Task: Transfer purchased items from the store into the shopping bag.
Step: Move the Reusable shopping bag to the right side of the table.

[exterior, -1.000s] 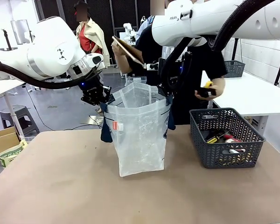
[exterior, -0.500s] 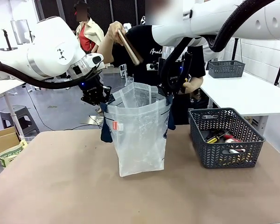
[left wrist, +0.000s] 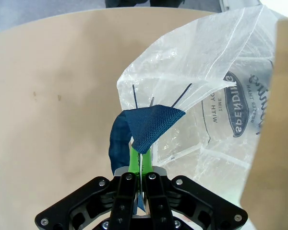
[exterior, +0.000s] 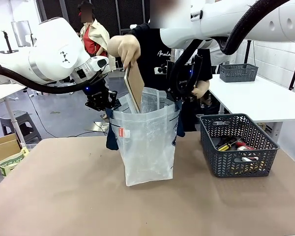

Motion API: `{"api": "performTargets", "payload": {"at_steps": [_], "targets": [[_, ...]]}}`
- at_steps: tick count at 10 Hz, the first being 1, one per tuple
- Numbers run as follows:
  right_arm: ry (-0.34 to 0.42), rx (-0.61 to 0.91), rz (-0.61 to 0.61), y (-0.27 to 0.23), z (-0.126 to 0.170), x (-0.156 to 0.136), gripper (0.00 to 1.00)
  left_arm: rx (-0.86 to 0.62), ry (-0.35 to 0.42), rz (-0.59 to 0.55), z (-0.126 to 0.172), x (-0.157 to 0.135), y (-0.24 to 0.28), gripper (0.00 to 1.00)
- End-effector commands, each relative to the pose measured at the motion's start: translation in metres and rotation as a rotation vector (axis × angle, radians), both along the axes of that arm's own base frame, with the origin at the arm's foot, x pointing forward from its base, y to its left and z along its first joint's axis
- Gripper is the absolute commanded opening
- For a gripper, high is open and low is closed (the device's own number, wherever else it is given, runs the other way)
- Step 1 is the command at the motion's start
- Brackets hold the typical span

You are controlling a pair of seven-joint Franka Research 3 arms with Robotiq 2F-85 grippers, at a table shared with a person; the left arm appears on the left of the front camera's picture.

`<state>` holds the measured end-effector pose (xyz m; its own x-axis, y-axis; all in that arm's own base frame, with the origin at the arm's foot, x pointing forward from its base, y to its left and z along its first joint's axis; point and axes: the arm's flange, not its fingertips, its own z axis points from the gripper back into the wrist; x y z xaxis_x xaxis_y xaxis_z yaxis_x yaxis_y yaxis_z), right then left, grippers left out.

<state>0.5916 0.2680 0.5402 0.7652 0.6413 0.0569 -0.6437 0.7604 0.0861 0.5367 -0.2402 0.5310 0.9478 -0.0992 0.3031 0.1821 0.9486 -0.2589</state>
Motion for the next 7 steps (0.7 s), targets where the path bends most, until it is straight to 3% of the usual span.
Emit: {"api": "performTargets", "payload": {"at_steps": [1,5,7], "targets": [[0.001,0.0,-0.006,0.0,0.001,0.001,0.0,0.005,-0.009,0.019,0.002,0.0,0.001,0.0],[0.0,0.0,0.0,0.0,0.0,0.0,0.0,-0.024,0.01,-0.021,-0.002,0.004,0.005,0.0],[-0.005,0.008,-0.003,0.001,0.001,-0.001,0.0,-0.096,0.033,-0.131,-0.006,0.007,0.012,0.0]]}}
